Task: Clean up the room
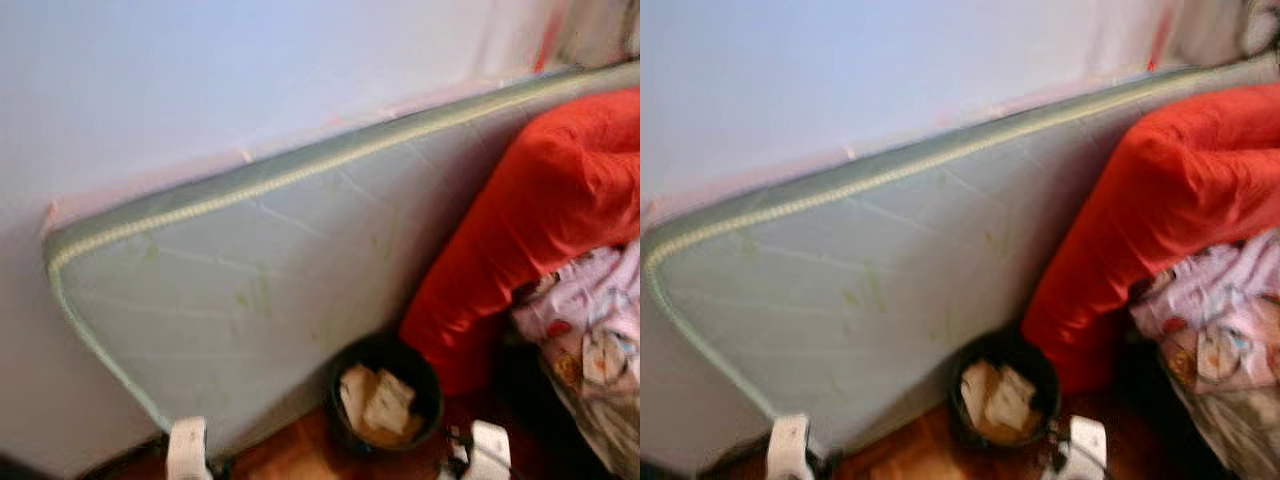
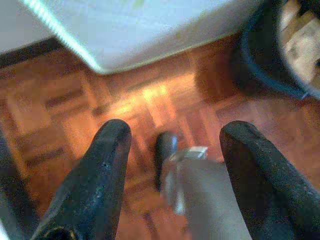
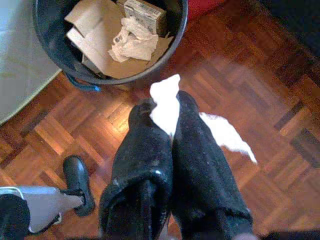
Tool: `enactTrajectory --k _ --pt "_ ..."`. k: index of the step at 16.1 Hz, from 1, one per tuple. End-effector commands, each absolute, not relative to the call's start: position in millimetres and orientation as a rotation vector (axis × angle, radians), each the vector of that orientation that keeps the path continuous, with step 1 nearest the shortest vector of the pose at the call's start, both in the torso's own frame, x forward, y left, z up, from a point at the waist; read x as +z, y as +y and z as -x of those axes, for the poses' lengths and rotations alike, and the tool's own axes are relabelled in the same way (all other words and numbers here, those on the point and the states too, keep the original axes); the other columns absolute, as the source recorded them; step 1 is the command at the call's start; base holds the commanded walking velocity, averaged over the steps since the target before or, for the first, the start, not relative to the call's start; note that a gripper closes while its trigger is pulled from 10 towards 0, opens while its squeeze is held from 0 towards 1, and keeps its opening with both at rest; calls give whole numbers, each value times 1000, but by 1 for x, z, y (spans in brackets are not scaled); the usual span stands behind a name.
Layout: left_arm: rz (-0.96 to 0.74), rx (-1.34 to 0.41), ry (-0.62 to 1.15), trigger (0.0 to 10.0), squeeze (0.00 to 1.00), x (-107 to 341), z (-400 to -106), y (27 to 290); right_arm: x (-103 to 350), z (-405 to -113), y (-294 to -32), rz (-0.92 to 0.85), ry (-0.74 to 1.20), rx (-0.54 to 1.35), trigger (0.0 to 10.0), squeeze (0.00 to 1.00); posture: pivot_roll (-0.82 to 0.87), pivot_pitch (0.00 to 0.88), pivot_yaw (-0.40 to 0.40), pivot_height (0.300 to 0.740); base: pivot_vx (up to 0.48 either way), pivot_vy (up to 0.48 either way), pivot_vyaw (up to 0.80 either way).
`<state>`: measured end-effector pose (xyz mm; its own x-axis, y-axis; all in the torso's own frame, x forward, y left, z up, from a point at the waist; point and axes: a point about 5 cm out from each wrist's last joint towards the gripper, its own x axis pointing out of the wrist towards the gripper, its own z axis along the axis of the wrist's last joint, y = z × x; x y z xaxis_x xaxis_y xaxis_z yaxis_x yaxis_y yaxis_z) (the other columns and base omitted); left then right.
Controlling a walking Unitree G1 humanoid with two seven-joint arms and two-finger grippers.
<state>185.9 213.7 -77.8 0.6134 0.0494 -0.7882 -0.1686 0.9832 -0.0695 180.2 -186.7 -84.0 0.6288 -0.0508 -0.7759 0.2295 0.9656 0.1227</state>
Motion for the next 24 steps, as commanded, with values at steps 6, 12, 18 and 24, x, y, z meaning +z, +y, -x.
enactTrajectory --k 6,12,18,24 --pt "167 139 899 10000 0 -78 -186 214 -85 -179 -185 -226 877 -153 10000 0 85 0 12 740 0 0 0" --pt "169 108 866 10000 0 -72 -199 211 -74 -200 -184 -207 826 -86 10000 0 80 0 13 740 0 0 0" --pt "203 124 875 10000 0 -73 -200 204 -63 -216 -197 -151 794 -67 10000 0 58 0 -13 740 0 0 140" --pt "201 111 827 10000 0 -62 -221 199 -54 -230 -202 -200 740 -90 10000 0 77 0 -19 740 0 0 133"
